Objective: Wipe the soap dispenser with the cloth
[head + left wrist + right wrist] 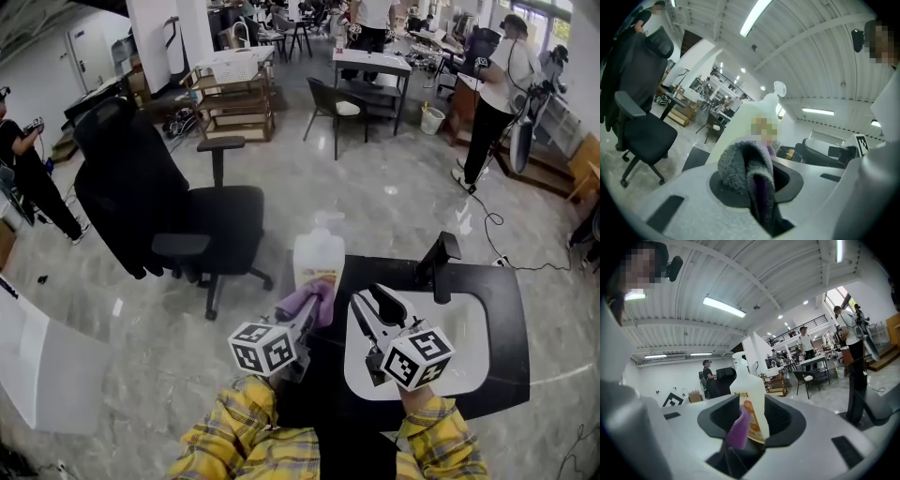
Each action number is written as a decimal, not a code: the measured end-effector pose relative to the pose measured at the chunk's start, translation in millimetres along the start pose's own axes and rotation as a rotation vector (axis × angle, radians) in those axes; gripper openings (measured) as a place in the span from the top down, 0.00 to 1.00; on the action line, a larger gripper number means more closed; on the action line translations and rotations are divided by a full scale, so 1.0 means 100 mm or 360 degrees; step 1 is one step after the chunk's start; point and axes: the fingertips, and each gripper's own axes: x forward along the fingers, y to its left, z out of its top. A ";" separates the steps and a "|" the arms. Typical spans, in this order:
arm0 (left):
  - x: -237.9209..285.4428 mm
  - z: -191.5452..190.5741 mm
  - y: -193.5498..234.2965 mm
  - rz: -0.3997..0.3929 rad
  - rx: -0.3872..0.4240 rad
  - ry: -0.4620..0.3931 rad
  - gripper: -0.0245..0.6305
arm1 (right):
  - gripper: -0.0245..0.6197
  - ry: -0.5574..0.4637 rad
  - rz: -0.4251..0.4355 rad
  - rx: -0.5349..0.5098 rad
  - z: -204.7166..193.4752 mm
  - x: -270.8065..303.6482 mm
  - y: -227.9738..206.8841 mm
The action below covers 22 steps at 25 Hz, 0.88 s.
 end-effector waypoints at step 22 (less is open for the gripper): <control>0.02 -0.61 0.41 0.0191 -0.0221 0.0337 0.89 | 0.72 0.0134 0.0021 0.0078 -0.35 -0.01 0.06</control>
